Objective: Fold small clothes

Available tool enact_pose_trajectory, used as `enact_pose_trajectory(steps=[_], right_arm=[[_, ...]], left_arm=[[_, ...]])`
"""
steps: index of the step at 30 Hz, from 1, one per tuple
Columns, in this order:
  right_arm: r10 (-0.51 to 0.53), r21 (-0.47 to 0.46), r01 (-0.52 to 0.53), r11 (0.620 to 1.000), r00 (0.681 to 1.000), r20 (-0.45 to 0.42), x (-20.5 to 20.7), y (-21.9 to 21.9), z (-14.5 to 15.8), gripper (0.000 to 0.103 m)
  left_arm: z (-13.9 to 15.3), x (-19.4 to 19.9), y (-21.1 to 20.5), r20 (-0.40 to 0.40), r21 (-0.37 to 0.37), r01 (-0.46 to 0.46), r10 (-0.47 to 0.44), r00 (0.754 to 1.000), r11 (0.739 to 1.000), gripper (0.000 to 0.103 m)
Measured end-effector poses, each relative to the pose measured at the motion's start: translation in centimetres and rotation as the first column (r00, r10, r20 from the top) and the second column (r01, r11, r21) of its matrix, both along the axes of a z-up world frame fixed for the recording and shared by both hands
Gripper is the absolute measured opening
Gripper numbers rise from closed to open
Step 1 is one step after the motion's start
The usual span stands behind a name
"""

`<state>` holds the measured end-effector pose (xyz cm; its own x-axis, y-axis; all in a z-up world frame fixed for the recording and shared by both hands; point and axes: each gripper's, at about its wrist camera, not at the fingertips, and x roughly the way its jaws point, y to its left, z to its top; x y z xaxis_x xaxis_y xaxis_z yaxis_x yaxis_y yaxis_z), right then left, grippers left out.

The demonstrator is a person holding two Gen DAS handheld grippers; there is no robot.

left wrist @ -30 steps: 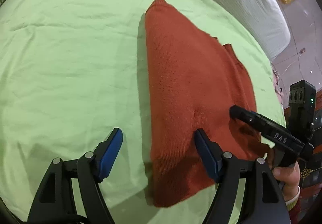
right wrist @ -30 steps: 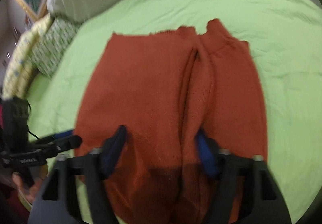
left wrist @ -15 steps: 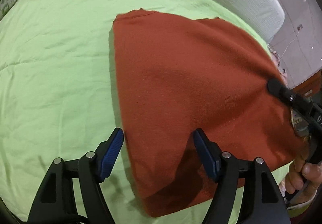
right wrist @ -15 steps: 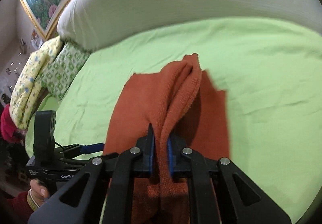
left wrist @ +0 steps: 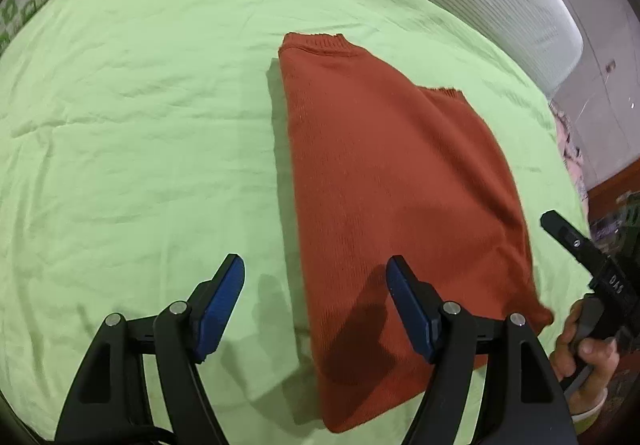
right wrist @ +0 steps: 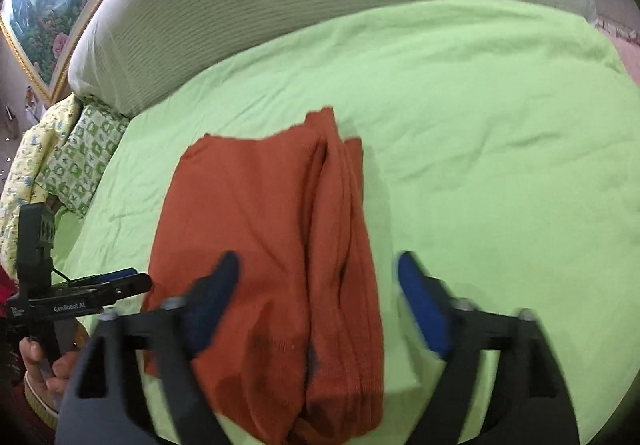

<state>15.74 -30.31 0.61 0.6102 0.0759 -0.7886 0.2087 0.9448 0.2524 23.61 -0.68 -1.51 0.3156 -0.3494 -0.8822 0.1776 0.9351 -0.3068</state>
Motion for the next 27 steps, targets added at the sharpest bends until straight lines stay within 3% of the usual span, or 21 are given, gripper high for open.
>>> enact_pose_trajectory(steps=[6,8,10,11,13,15,17,18,19,20,24,27], right_arm=[[0.028,0.019,-0.028,0.999,0.999,-0.030,3.4,0.4,-1.2,0.084],[0.040,0.005,-0.040,0.999,0.998,-0.056,5.0,0.3,-2.0,0.084],[0.046,-0.005,-0.047,0.999,0.993,-0.109,7.0,-0.2,-2.9,0.075],[0.055,0.046,-0.050,0.998,0.990,-0.127,7.7,-0.9,-3.3,0.070],[0.074,0.181,-0.047,0.982,0.986,-0.150,9.0,-2.4,-4.1,0.071],[0.093,0.250,-0.056,0.967,0.986,-0.139,9.8,-3.6,-4.2,0.071],[0.115,0.257,-0.074,0.964,0.982,-0.150,10.4,-4.0,-4.5,0.066],[0.129,0.227,-0.092,0.970,0.979,-0.156,10.5,-3.8,-4.5,0.050],[0.139,0.191,-0.107,0.976,0.977,-0.165,10.5,-3.4,-4.4,0.043],[0.148,0.158,-0.122,0.980,0.974,-0.169,10.4,-3.1,-4.3,0.031],[0.152,0.148,-0.140,0.979,0.986,-0.072,9.6,-2.9,-2.3,0.016],[0.169,0.118,-0.172,0.978,0.985,0.039,8.9,-2.6,-0.5,0.014]], left_arm=[[-0.7,1.9,-0.3,-0.015,-0.019,-0.024,0.023,1.000,1.000,0.074],[-1.0,3.1,-0.7,-0.003,0.008,-0.033,0.033,0.999,0.999,0.074],[-1.7,4.8,-1.3,-0.010,0.006,-0.031,0.031,0.999,0.999,0.074],[-2.1,5.9,-1.4,-0.029,-0.017,-0.028,0.028,0.999,0.999,0.075],[-2.9,7.5,-1.4,-0.070,-0.062,-0.034,0.029,0.997,0.998,0.077],[-3.6,9.0,-1.6,-0.094,-0.099,-0.042,0.032,0.995,0.994,0.078],[-3.9,9.9,-2.0,-0.083,-0.099,-0.042,0.033,0.996,0.994,0.074],[-3.8,10.1,-2.4,-0.069,-0.086,-0.031,0.025,0.997,0.996,0.064],[-3.7,10.1,-2.7,-0.056,-0.085,-0.016,0.011,0.998,0.996,0.042],[-3.4,10.0,-3.1,-0.043,-0.099,0.014,-0.019,0.999,0.995,0.035],[-1.1,8.7,-4.8,0.078,-0.017,0.053,-0.052,0.996,0.998,0.026],[0.5,7.7,-5.7,0.177,-0.004,0.065,-0.063,0.982,0.998,0.025]])
